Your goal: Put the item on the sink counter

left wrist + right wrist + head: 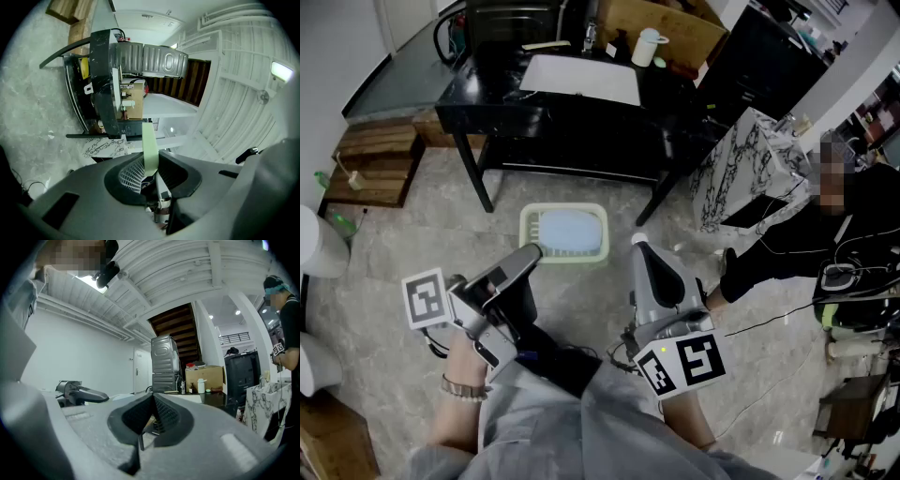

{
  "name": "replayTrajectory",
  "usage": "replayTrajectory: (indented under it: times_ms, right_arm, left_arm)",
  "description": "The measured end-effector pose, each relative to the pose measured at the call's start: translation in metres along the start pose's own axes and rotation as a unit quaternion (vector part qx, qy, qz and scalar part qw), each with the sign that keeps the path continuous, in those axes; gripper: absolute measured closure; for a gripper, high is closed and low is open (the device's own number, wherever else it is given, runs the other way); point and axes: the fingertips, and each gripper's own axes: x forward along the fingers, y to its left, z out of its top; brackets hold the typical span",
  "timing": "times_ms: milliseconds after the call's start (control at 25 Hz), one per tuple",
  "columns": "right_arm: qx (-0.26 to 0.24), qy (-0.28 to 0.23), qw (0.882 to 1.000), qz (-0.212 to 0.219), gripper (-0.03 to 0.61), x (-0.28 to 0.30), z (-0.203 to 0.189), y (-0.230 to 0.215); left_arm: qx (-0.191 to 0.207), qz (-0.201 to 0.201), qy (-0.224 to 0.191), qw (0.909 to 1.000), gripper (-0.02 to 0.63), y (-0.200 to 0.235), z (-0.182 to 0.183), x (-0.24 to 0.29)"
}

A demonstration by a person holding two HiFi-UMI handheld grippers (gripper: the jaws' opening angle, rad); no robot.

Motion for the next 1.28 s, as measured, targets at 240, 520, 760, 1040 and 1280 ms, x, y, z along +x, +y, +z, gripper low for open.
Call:
replayTrajectory:
  times_ms: [240, 520, 760, 1040, 1280]
  right_arm:
    - [0.001, 0.001, 1.0, 0.005, 0.581, 0.004, -0.001, 0.0]
    - [0.008, -0.001, 1.0, 0.001, 0.581, 0.003, -0.003, -0.003]
    - [0.01, 0.002, 1.0, -0.013, 0.581, -0.002, -0.004, -0.009]
    - [0.008, -0.001, 0.999, -0.035, 0.581, -0.023, -0.003, -0.033]
    - [0.008, -0.002, 0.998, -0.062, 0.581, -0.041, -0.006, -0.049]
  left_arm:
    - [0.004, -0.002, -0.001, 1.0, 0.525, -0.002, 0.003, 0.002]
    - [0.004, -0.004, -0.004, 1.0, 0.525, -0.001, 0.001, 0.003]
    - [0.0, -0.009, 0.006, 0.9999, 0.525, -0.001, -0.001, 0.007]
    - [-0.001, -0.02, 0.022, 0.9996, 0.525, -0.002, -0.018, 0.028]
    - [-0.006, -0.022, 0.049, 0.9985, 0.525, 0.003, -0.034, 0.045]
